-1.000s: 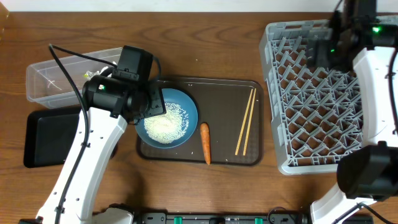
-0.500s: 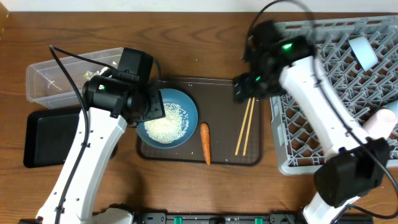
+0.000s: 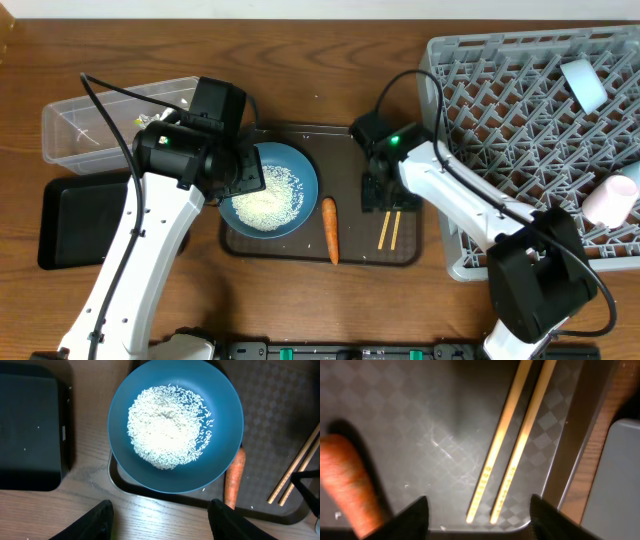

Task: Sort waste into correct bins and load items into the dishwasher rack
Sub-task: 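Move the right gripper back to the wooden chopsticks on the tray, then grasp one chopstick and place it along the rack's left edge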

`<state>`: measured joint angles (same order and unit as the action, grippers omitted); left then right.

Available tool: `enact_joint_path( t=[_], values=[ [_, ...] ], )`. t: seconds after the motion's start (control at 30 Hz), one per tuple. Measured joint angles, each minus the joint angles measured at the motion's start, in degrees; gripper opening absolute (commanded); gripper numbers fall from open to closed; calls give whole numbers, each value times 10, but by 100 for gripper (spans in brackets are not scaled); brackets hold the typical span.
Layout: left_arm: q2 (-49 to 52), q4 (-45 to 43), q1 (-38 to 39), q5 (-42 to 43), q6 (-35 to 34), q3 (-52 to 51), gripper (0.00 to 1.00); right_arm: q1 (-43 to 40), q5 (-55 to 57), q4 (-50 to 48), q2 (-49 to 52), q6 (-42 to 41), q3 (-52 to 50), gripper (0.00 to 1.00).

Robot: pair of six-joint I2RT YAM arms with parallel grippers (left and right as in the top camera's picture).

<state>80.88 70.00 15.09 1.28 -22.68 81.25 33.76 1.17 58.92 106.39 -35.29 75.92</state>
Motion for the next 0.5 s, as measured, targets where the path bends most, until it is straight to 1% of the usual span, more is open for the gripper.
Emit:
enact_joint_path(
  t=[0.1, 0.2, 0.43, 0.5],
  values=[
    [0, 1, 0, 0, 0, 0, 61, 10, 2, -36, 0, -28, -28, 47],
    [0, 1, 0, 0, 0, 0, 61, 18, 4, -67, 0, -48, -57, 43],
    [0, 2, 0, 0, 0, 0, 62, 23, 9, -107, 0, -89, -109, 43],
    [0, 2, 0, 0, 0, 0, 61, 23, 10, -119, 0, -94, -120, 38]
  ],
)
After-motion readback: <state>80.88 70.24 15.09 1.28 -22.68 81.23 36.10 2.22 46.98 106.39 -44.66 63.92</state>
